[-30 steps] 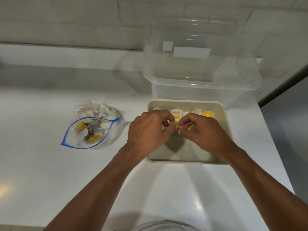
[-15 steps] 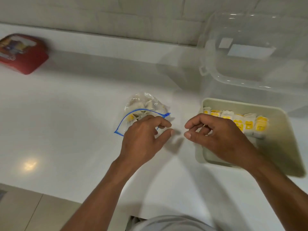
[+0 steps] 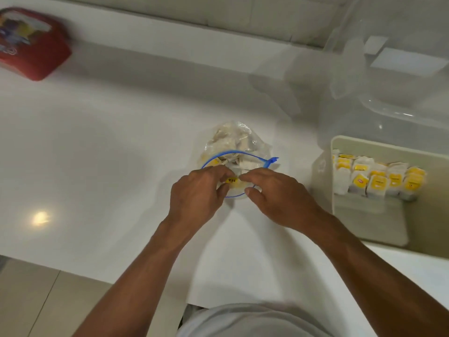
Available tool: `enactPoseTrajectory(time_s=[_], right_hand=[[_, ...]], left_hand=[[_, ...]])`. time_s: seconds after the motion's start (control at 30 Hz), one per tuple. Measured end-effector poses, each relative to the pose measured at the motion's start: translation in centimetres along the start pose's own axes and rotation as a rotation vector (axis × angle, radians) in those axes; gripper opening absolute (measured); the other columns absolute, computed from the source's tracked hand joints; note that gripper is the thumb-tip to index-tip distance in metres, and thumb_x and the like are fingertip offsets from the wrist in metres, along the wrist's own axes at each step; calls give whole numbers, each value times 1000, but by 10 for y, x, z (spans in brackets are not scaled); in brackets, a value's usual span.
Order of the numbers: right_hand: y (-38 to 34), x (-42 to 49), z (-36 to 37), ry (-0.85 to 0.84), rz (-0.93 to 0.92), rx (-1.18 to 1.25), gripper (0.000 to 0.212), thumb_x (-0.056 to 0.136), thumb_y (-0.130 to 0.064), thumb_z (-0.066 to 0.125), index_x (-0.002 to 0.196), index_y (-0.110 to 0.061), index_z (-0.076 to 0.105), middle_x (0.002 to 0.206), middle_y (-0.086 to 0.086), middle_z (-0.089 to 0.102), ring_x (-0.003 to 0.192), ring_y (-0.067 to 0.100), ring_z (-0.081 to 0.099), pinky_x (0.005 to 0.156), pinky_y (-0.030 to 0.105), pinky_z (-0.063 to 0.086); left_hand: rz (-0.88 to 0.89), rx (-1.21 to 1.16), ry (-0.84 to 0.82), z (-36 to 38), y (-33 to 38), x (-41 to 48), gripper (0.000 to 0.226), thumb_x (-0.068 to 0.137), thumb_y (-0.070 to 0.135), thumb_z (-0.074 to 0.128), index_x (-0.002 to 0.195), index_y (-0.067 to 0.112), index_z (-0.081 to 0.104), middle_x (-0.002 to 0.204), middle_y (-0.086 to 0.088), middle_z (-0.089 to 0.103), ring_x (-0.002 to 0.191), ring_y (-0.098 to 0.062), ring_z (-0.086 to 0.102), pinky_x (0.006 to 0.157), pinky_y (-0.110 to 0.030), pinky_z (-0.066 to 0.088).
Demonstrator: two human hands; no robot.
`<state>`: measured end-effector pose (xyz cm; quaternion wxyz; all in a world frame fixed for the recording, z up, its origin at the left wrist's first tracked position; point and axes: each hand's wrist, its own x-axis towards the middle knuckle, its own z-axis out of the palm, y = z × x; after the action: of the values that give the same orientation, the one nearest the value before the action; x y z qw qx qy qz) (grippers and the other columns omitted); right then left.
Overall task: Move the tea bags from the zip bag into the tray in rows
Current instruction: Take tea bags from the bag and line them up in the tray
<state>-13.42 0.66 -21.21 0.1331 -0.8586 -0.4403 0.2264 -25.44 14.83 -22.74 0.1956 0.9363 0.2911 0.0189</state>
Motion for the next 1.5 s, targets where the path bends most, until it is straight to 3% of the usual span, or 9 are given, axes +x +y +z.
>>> enactPoseTrajectory(time_s=[0.13, 0.3, 0.47, 0.63, 0.8, 1.03, 1.23, 1.37, 1.5], right_hand=[[2, -4, 8, 17, 55, -143, 32, 100, -42, 44, 128, -39, 58, 133, -20, 57, 113, 13, 60, 84, 31, 48], [-4, -5, 11, 54, 78, -161, 30, 100, -45, 39, 120, -40, 61, 118, -15, 65, 100, 18, 64, 77, 32, 51], [-7, 2, 14, 78, 182, -253, 30, 99, -41, 36, 103, -33, 65, 96, -7, 67, 87, 22, 63, 64, 28, 40], [-6, 13, 19, -1, 324, -139, 24, 89, -43, 53, 105, -34, 69, 100, -6, 70, 95, 24, 64, 72, 29, 43], [-4, 14, 27, 27, 328, -109, 32, 86, -54, 57, 111, -37, 67, 102, -11, 72, 97, 21, 65, 78, 30, 50], [-6, 13, 32, 96, 315, -191, 38, 89, -62, 55, 108, -31, 67, 103, -6, 70, 97, 20, 66, 73, 27, 47], [-10, 21, 36, 113, 352, -186, 21, 93, -45, 56, 102, -30, 67, 99, -5, 70, 93, 21, 66, 66, 26, 40], [-12, 17, 32, 107, 370, -5, 22, 91, -46, 56, 101, -28, 65, 96, -7, 68, 93, 22, 63, 70, 26, 42], [-10, 12, 24, 149, 340, 200, 14, 89, -41, 60, 99, -30, 62, 93, -11, 70, 94, 19, 63, 78, 30, 50]], left_hand=[[17, 17, -6, 7, -6, 0, 21, 94, 45, 56, 113, 44, 63, 104, 23, 70, 94, -14, 66, 65, -27, 47], [19, 115, 17, 9, -2, 2, 23, 98, 43, 46, 109, 40, 66, 95, 9, 70, 83, -20, 65, 59, -25, 34], [11, 243, -16, 8, 7, 7, 25, 94, 37, 52, 114, 43, 65, 97, 7, 70, 85, -22, 66, 61, -25, 39], [60, 350, -25, 17, 13, 3, 20, 90, 30, 59, 108, 36, 62, 100, 8, 66, 80, -22, 65, 57, -27, 35], [116, 360, -7, 24, 12, 2, 31, 90, 31, 63, 119, 37, 56, 108, 8, 64, 79, -23, 67, 56, -28, 36], [114, 364, 76, 25, 12, 7, 17, 86, 39, 65, 102, 36, 68, 80, 7, 68, 56, -22, 62, 49, -23, 28], [117, 307, 117, 25, 11, 8, 11, 84, 36, 63, 89, 30, 70, 74, 7, 66, 48, -22, 51, 50, -22, 25], [105, 269, 123, 27, 4, 10, 15, 81, 22, 64, 92, 30, 73, 72, 3, 68, 49, -27, 57, 48, -23, 30], [108, 173, 184, 18, 5, 9, 24, 88, 26, 58, 107, 34, 70, 73, -1, 70, 57, -32, 64, 51, -25, 35]])
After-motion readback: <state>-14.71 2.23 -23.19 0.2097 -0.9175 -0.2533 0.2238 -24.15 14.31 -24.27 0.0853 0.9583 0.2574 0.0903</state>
